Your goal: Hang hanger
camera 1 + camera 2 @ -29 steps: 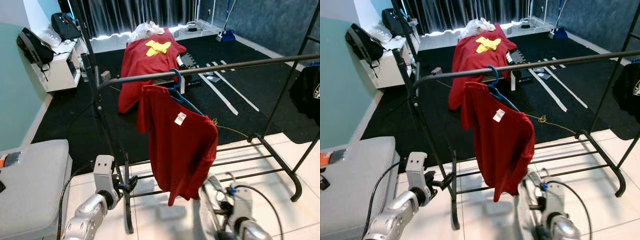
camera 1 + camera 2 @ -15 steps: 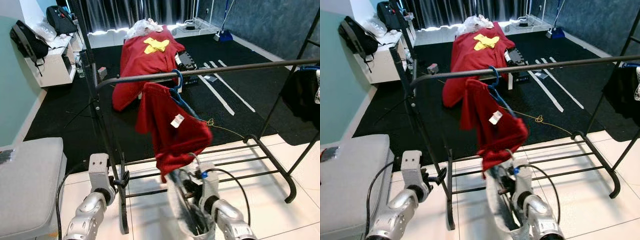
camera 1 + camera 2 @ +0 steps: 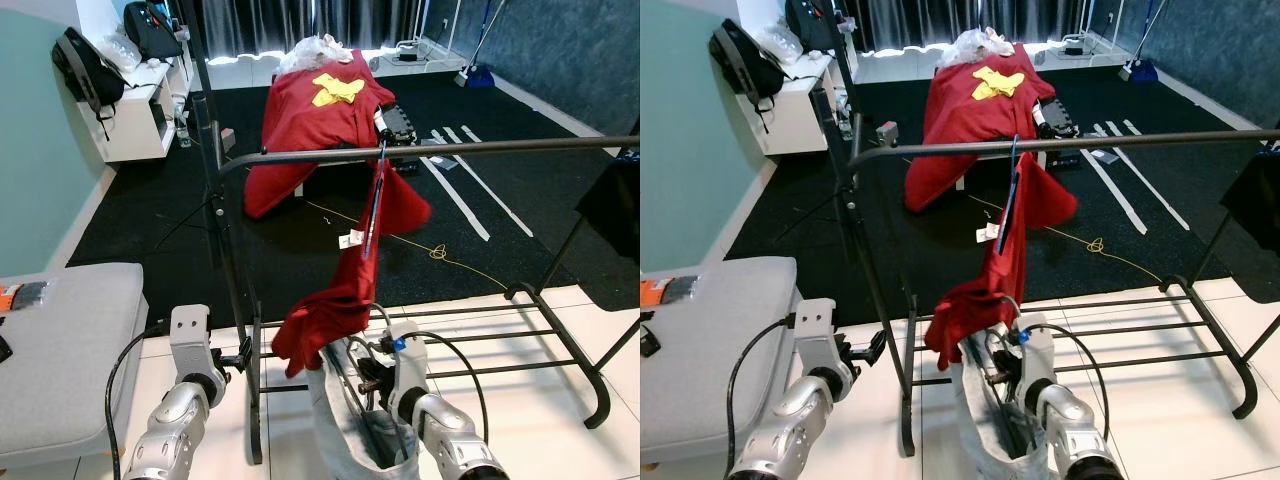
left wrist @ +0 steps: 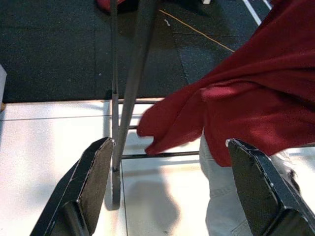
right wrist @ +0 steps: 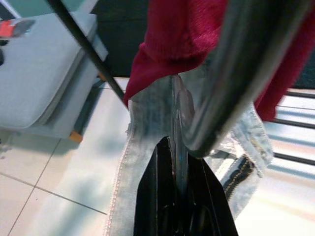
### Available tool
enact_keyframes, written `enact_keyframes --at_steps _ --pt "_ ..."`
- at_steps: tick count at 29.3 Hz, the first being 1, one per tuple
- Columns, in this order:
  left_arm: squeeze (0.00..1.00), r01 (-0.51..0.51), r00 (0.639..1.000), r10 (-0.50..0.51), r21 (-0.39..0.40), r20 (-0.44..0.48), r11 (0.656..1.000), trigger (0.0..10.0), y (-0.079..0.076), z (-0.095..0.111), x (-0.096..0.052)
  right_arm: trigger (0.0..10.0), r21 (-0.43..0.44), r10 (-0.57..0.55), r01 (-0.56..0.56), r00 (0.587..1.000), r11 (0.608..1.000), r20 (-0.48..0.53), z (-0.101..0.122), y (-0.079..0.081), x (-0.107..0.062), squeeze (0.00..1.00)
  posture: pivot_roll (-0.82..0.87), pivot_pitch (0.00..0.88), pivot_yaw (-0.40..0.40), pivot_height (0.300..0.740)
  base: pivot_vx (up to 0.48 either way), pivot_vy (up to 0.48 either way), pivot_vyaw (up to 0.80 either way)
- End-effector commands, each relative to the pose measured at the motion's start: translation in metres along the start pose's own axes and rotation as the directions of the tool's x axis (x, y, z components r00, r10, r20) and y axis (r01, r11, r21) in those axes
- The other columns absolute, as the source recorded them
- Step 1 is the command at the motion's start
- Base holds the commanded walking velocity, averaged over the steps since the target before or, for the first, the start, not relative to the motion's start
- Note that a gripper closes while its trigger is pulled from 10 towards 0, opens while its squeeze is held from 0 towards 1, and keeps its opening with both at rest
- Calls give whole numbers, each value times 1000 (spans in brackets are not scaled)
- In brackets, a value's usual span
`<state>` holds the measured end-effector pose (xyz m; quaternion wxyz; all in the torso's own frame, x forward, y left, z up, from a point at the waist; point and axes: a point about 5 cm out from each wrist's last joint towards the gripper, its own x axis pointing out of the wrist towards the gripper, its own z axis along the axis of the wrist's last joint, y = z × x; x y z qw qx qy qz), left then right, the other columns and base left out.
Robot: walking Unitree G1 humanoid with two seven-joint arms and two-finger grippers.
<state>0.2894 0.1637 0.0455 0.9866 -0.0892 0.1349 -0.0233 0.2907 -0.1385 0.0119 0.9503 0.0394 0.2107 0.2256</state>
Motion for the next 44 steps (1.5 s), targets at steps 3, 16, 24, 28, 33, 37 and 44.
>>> enact_keyframes --at_steps 3,16,24,28,33,37,44 --pt "0 -21 1000 21 41 5 999 10000 0 -3 0 10000 -57 41 -39 999 998 32 15 5 8 0 32 37 -80 740 0 0 0" --pt "0 -21 1000 20 23 22 1000 10000 -2 2 -6 10000 98 -59 50 994 994 92 17 -4 8 0 68 49 -73 740 0 0 0" --pt "0 4 1000 -4 16 12 1000 10000 -12 2 -1 10000 116 -88 79 993 990 82 7 -7 3 0 55 57 -54 740 0 0 0" --pt "0 8 999 -7 39 -31 999 10000 -13 -7 -1 10000 102 -104 99 994 990 40 2 -9 2 0 45 64 -51 740 0 0 0" --pt "0 -1 993 7 59 -115 998 10000 -10 -26 -3 10000 27 -117 121 987 992 -106 -20 -10 -2 0 39 72 -51 740 0 0 0" --pt "0 27 983 -10 89 -184 996 10000 -13 -40 -4 10000 36 -96 103 982 994 -160 -28 -3 0 0 47 70 -58 740 0 0 0" --pt "0 6 837 52 105 -544 994 10000 -3 -119 -36 10000 50 -89 116 922 992 -377 -73 11 -13 0 73 68 -74 740 0 0 0"
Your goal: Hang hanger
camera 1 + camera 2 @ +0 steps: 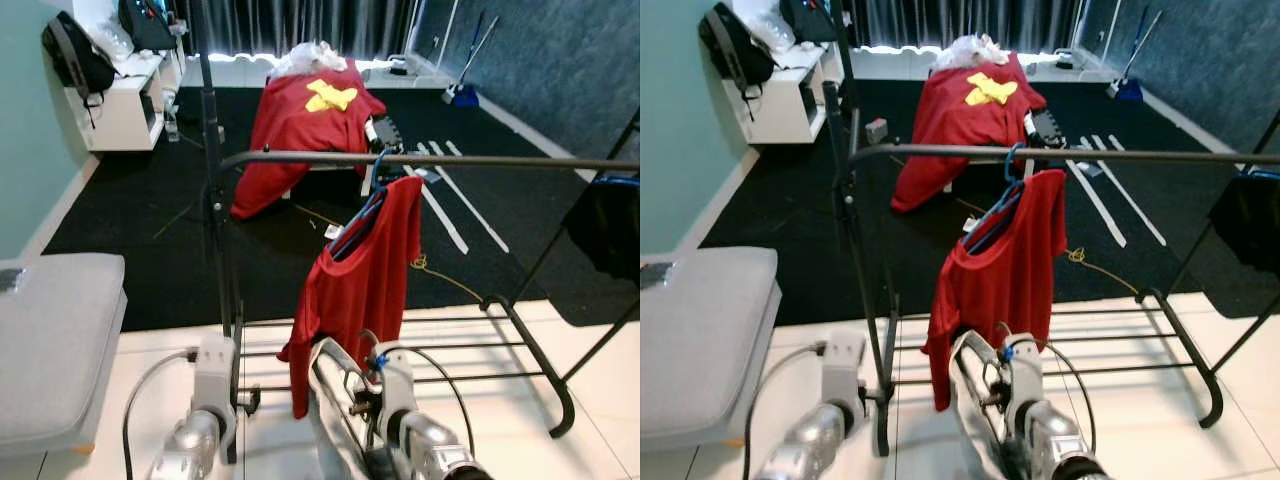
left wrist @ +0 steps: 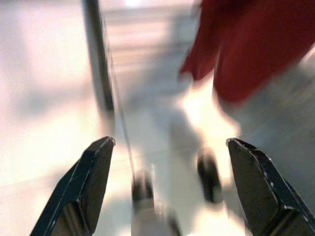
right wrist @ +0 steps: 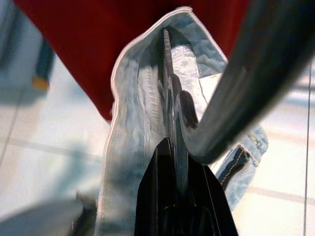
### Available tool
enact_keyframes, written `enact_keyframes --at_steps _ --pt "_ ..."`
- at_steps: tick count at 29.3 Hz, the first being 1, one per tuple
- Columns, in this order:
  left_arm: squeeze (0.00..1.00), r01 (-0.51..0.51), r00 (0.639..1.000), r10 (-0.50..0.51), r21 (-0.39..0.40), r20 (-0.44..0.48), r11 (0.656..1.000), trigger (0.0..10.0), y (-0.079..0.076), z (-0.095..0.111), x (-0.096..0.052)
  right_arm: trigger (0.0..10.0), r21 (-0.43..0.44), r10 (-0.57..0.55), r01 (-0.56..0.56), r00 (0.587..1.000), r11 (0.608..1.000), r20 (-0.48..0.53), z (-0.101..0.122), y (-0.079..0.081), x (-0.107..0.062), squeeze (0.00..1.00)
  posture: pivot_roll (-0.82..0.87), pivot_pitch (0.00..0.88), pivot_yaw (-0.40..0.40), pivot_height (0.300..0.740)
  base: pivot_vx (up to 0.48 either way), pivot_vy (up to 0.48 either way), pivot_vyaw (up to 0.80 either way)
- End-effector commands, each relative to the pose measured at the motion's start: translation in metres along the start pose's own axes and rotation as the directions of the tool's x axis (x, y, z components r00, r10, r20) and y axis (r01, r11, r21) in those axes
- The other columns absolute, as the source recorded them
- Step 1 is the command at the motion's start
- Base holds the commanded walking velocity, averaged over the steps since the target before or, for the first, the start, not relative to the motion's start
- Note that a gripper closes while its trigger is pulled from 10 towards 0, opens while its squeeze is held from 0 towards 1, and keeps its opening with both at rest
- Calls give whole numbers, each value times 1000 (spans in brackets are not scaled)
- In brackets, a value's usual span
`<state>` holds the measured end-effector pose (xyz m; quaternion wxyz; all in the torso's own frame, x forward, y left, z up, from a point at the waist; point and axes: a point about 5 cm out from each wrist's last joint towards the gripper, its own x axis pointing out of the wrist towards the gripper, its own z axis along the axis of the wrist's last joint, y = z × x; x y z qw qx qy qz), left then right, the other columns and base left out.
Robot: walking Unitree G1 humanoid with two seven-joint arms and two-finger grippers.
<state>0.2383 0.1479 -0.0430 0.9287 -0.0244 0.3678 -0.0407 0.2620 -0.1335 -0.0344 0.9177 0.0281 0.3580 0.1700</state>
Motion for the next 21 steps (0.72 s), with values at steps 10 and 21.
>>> enact_keyframes --at_steps 10,21 --pt "0 21 984 -29 -49 -176 999 10000 -10 -46 -5 10000 -46 -3 -5 984 999 -178 -52 -3 -13 0 49 53 -45 740 0 0 0" --pt "0 -46 978 41 -20 -206 999 10000 -5 -56 -6 10000 -10 -33 32 984 999 -177 -68 -12 -22 0 23 37 -23 740 0 0 0"
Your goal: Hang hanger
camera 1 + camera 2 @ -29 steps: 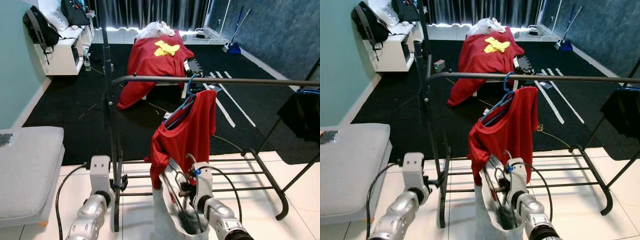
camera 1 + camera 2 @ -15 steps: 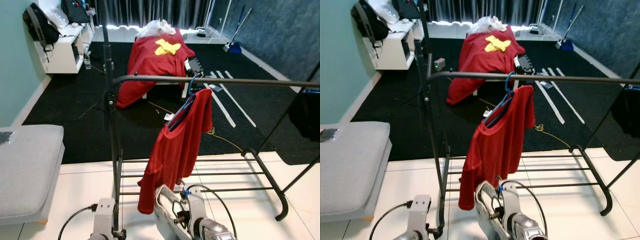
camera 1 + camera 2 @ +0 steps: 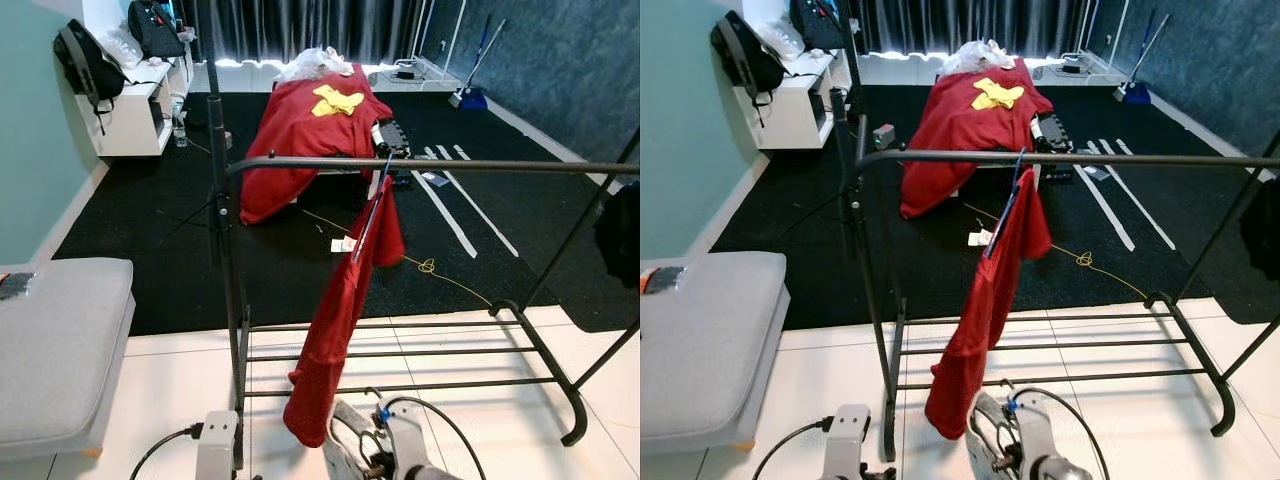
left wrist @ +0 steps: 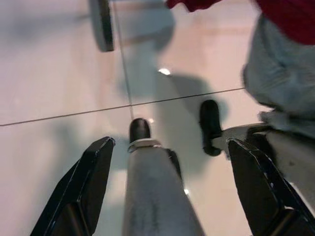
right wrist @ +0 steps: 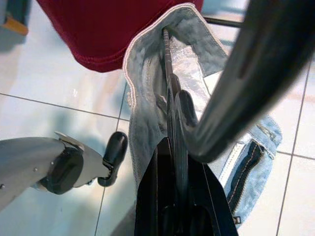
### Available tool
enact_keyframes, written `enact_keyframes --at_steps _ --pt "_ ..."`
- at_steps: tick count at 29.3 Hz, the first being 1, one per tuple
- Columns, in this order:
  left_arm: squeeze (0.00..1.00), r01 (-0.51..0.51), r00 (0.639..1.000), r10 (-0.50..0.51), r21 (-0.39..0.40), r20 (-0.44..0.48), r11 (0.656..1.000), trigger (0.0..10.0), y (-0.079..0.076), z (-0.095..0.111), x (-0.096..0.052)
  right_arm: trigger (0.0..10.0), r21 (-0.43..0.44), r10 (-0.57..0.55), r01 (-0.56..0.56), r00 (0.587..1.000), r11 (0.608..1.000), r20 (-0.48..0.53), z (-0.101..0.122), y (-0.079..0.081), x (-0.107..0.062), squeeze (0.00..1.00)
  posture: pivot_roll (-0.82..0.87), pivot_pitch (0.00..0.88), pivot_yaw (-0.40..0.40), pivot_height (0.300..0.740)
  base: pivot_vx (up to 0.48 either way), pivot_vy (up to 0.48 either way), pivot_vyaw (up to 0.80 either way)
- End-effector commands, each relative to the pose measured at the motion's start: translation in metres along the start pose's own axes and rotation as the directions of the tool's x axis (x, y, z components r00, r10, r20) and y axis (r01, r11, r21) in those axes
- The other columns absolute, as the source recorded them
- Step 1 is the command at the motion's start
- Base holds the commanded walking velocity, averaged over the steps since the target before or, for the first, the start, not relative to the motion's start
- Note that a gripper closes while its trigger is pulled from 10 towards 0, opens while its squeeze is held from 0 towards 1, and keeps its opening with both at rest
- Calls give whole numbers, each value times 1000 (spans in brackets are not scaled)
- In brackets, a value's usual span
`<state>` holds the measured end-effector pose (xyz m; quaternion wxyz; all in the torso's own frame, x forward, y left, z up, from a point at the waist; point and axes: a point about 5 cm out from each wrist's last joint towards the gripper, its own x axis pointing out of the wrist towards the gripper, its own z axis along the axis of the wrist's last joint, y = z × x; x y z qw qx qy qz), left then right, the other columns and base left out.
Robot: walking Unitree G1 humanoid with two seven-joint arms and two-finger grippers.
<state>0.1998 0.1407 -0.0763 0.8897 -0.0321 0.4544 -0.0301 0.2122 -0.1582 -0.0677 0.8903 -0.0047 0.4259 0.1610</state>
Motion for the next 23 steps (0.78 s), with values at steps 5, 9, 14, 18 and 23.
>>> enact_keyframes --at_steps 5,9,14,18,23 --pt "0 -96 995 95 -39 -20 995 10000 12 -7 -1 10000 19 -63 63 998 998 -27 -11 -1 -1 0 17 36 -19 740 0 0 0" --pt "0 -99 995 97 -54 -23 994 10000 12 -7 -1 10000 26 -71 72 997 997 -26 -11 -1 -1 0 15 42 -20 740 0 0 0" --pt "0 -93 996 92 -72 -7 993 10000 11 -5 -1 10000 59 -82 83 996 995 -15 -11 0 -1 0 14 52 -16 740 0 0 0" --pt "0 -72 997 75 -82 29 994 10000 9 1 0 10000 98 -96 96 995 991 -6 -11 1 -1 0 29 55 -21 740 0 0 0" --pt "0 -65 997 66 -27 37 998 10000 7 0 0 10000 124 -105 104 994 987 -5 -13 2 0 0 39 52 -14 740 0 0 0"
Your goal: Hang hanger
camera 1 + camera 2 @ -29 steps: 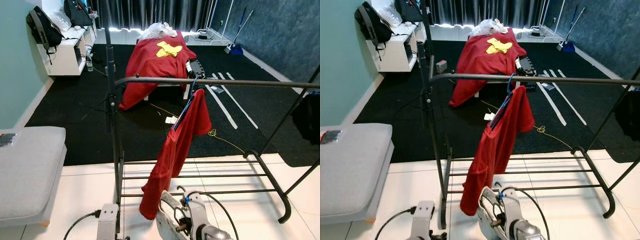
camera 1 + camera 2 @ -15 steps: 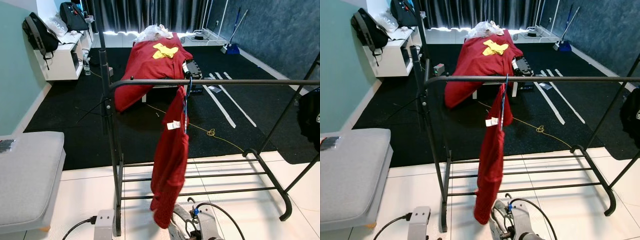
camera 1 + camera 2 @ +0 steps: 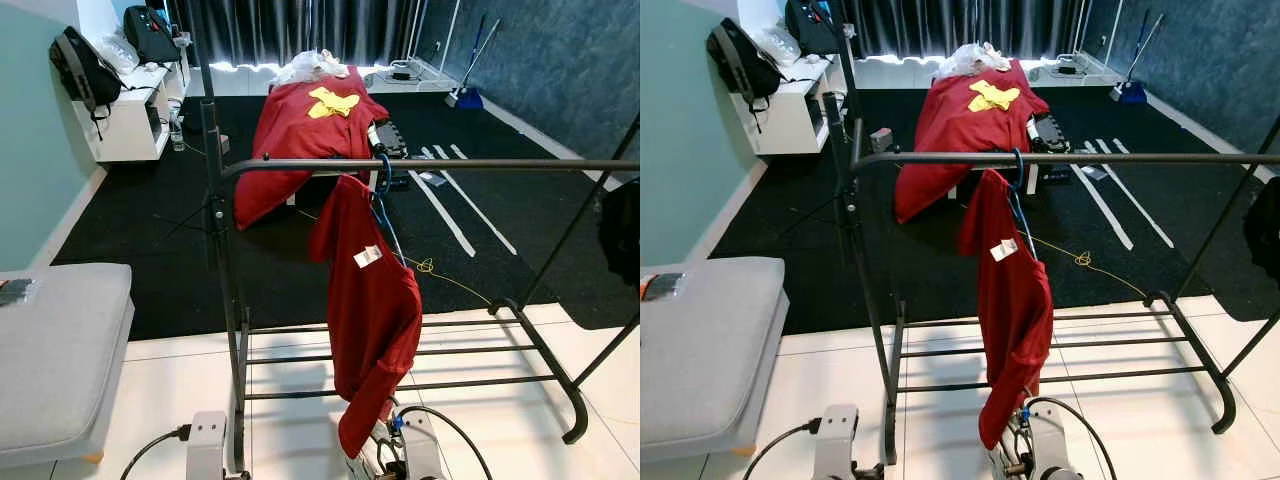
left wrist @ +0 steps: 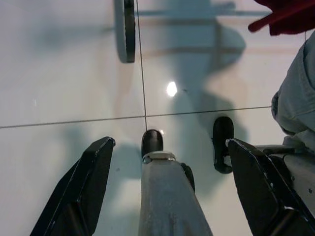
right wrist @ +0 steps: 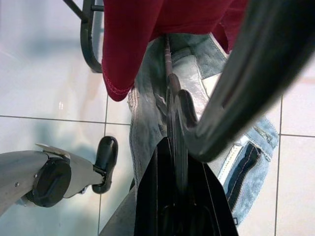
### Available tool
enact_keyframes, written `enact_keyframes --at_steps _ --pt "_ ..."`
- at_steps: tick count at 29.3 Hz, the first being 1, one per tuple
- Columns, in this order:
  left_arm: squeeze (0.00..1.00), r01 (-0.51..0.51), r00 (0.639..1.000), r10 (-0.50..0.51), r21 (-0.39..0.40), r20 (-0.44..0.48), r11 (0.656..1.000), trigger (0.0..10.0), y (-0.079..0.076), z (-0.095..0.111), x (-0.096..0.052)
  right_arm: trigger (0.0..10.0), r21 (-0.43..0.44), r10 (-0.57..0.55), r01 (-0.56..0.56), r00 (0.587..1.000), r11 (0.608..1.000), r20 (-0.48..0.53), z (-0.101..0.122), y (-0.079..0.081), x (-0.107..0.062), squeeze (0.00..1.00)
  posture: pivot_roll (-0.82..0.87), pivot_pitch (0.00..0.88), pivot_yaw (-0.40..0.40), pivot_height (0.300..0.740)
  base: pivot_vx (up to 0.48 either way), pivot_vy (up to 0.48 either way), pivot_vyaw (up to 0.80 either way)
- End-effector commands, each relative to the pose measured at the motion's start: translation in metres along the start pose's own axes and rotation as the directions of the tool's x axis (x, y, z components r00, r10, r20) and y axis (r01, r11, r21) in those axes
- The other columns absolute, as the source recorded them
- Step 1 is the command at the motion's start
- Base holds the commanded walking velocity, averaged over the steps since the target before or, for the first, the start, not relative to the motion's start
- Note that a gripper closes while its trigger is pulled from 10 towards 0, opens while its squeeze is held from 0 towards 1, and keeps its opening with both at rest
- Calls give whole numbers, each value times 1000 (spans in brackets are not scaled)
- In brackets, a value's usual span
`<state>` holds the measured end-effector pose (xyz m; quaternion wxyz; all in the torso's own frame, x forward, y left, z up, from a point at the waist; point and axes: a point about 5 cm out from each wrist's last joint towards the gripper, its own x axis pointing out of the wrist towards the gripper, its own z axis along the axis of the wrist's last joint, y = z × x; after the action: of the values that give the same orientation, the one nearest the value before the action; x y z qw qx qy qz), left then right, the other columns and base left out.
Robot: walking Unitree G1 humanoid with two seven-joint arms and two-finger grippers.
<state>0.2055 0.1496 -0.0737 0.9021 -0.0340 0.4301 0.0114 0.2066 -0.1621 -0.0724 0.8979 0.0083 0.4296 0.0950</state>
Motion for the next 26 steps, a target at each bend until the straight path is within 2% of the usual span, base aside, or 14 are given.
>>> enact_keyframes --at_steps 1,12,13,14,19,22,26 --pt "0 19 999 -18 23 -31 1000 10000 -3 -9 -1 10000 56 -1 1 1000 998 -5 -7 5 0 0 32 58 -4 740 0 0 0" --pt "0 21 999 -19 36 -45 999 10000 -6 -11 -1 10000 103 -23 26 999 994 -30 -18 3 -3 0 71 24 -43 740 0 0 0" --pt "0 11 999 -10 27 -37 1000 10000 -4 -9 -1 10000 116 -32 37 999 993 -43 -22 2 -4 0 71 61 -33 740 0 0 0" --pt "0 1 1000 -1 0 -20 1000 10000 -2 -7 -1 10000 130 -37 43 998 991 -48 -24 0 -5 0 52 19 -16 740 0 0 0" --pt "0 6 999 -7 -28 -31 1000 10000 -1 -5 0 10000 144 -36 44 998 989 -59 -28 -2 -6 0 62 4 -39 740 0 0 0" --pt "0 42 995 -42 -2 -87 999 10000 -4 -7 1 10000 128 -36 46 996 991 -83 -33 -2 -7 0 59 3 -32 740 0 0 0" --pt "0 57 995 -54 32 -89 998 10000 -7 -6 1 10000 129 -39 49 996 990 -79 -31 -2 -6 0 70 0 -36 740 0 0 0"
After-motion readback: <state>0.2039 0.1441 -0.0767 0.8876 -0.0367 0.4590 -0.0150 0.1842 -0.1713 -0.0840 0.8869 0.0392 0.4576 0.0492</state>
